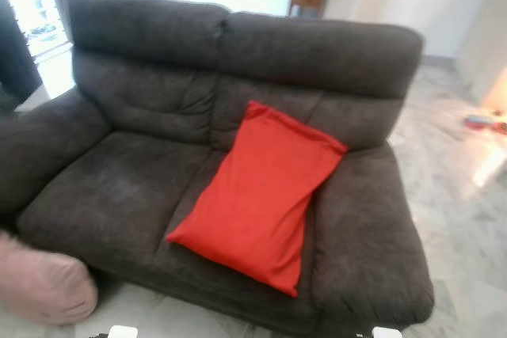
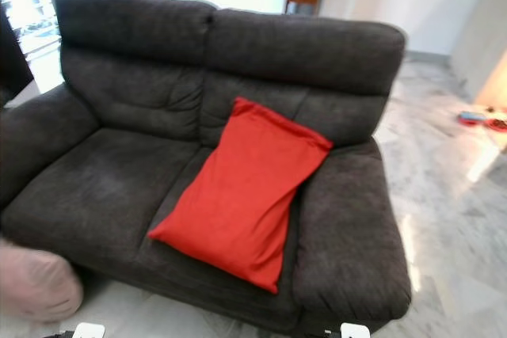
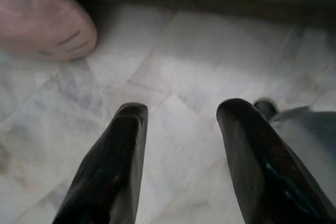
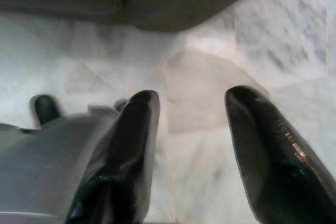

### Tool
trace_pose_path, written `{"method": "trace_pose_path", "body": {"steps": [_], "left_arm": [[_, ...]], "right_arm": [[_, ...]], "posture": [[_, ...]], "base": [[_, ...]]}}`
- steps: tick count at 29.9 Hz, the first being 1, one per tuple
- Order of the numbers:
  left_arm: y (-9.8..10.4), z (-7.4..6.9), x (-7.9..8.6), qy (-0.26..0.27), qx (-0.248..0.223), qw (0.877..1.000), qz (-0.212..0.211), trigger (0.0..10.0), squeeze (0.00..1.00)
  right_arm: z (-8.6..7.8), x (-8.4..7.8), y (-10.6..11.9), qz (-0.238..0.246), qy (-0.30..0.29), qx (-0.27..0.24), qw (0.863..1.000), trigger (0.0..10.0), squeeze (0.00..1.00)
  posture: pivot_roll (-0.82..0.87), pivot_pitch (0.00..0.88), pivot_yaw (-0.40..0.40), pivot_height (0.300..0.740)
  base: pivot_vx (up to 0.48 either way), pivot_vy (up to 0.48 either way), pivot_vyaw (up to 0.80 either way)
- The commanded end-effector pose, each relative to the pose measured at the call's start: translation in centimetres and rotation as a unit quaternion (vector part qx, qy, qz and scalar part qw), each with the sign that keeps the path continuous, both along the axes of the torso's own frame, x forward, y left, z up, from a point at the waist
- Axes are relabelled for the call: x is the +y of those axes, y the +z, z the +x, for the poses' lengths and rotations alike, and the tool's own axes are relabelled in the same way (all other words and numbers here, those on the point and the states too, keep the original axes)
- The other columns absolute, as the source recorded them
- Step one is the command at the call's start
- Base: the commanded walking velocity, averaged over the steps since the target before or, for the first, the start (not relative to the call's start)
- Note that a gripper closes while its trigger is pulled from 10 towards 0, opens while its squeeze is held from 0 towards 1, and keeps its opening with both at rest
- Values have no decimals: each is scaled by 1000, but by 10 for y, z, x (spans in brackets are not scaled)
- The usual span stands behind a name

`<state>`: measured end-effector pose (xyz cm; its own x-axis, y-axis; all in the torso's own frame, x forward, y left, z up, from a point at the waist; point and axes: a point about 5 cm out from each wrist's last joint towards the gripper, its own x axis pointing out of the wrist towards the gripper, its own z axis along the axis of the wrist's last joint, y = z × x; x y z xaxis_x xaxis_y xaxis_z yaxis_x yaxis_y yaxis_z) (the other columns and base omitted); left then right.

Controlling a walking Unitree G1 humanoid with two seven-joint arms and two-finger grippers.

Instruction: Move the pillow to the sofa from floor

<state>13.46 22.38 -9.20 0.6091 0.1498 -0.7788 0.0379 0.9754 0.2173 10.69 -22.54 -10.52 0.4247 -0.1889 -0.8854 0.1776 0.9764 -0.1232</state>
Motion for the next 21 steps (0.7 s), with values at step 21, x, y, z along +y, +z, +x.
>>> {"method": "trace_pose_path", "body": {"steps": [21], "left_arm": [[3,4,3,-9,-10,1000,10,10000,0]], "right_arm": [[5,5,1,10,6,-11,1000,10000,0]], "posture": [[88,0,-26,740]], "base": [[0,396,-175]]}}
